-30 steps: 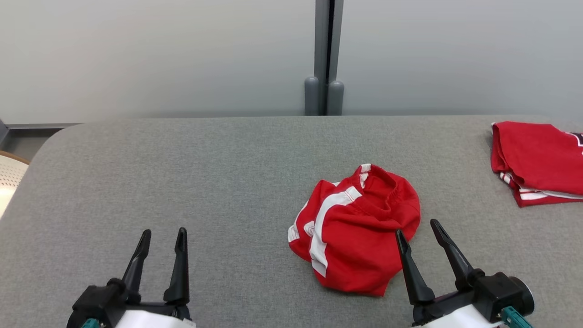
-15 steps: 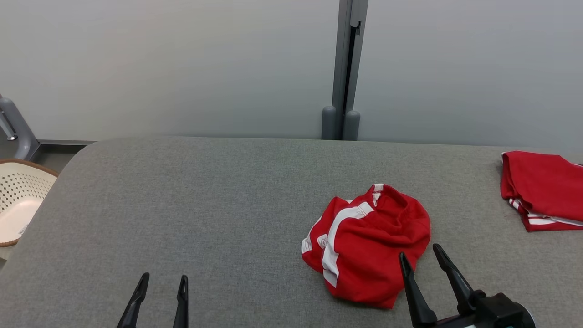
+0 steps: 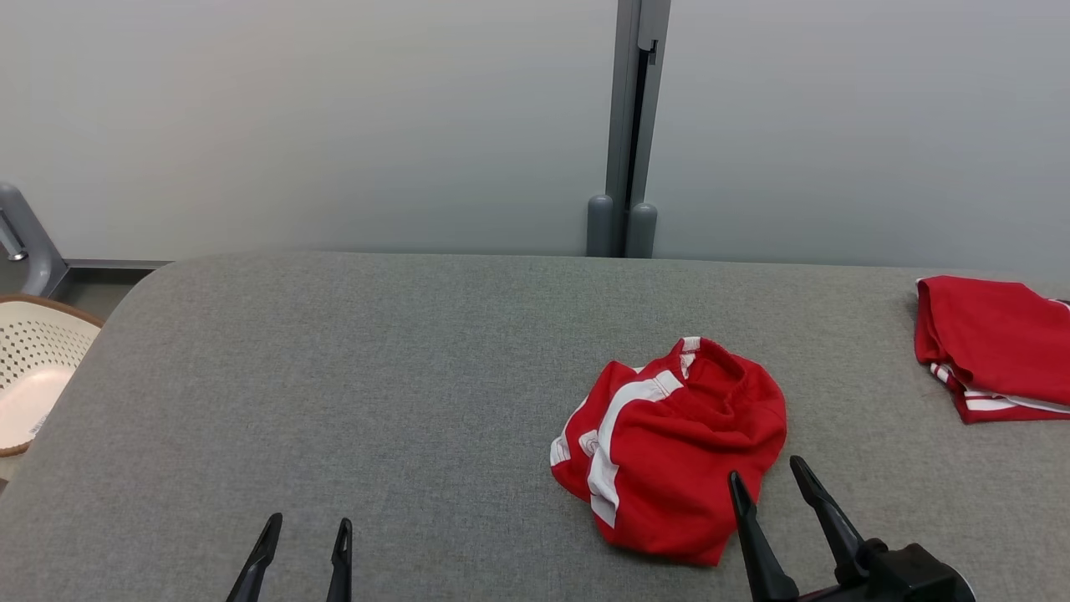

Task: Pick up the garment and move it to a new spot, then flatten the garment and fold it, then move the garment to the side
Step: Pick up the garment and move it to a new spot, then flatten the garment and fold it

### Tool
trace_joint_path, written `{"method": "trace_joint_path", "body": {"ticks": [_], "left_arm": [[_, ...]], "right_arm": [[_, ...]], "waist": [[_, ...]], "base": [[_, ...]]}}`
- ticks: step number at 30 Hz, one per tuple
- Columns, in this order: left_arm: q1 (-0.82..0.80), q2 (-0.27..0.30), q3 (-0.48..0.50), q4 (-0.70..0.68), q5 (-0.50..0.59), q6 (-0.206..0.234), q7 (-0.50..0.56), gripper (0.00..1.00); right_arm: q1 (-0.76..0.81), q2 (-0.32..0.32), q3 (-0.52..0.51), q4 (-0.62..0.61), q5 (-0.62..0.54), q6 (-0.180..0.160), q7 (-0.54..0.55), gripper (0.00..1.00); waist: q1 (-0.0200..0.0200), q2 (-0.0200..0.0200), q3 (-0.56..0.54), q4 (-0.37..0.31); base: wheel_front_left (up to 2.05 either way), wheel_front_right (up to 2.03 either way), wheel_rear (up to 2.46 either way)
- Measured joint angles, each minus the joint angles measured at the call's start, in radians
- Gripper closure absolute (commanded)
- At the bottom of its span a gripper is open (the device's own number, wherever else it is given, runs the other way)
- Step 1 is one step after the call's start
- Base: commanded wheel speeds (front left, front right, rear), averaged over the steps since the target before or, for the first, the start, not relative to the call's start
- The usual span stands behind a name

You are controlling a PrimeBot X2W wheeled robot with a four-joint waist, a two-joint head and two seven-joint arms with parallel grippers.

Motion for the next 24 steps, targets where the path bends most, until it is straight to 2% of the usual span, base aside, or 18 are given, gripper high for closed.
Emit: {"method": "trace_joint_path", "body": {"ticks": [12, 16, 20, 24], "left_arm": [[-0.005, -0.002, -0.014, 0.014, 0.014, -0.013, 0.0, 0.0], [-0.029, 0.006, -0.045, 0.024, 0.031, -0.04, 0.0, 0.0], [-0.117, 0.08, -0.138, 0.048, 0.052, -0.076, 0.0, 0.0], [-0.29, 0.214, -0.303, 0.084, 0.045, -0.084, 0.0, 0.0]], "right_arm": [[0.0, 0.0, 0.008, 0.009, 0.006, 0.0, 0.0, 0.0], [0.0, 0.0, 0.015, 0.01, 0.006, 0.0, 0.0, 0.0], [-0.009, 0.0, 0.026, 0.013, 0.005, 0.0, 0.0, 0.0], [-0.03, -0.001, 0.035, 0.012, -0.006, 0.0, 0.0, 0.0]], "waist": [[0.0, 0.0, 0.001, 0.007], [0.0, 0.0, 0.006, 0.009], [0.0, 0.0, 0.024, 0.006], [0.0, 0.0, 0.053, -0.006]], "base": [[0.0, 0.0, 0.0], [0.0, 0.0, 0.0], [0.0, 0.0, 0.0], [0.0, 0.0, 0.0]]}}
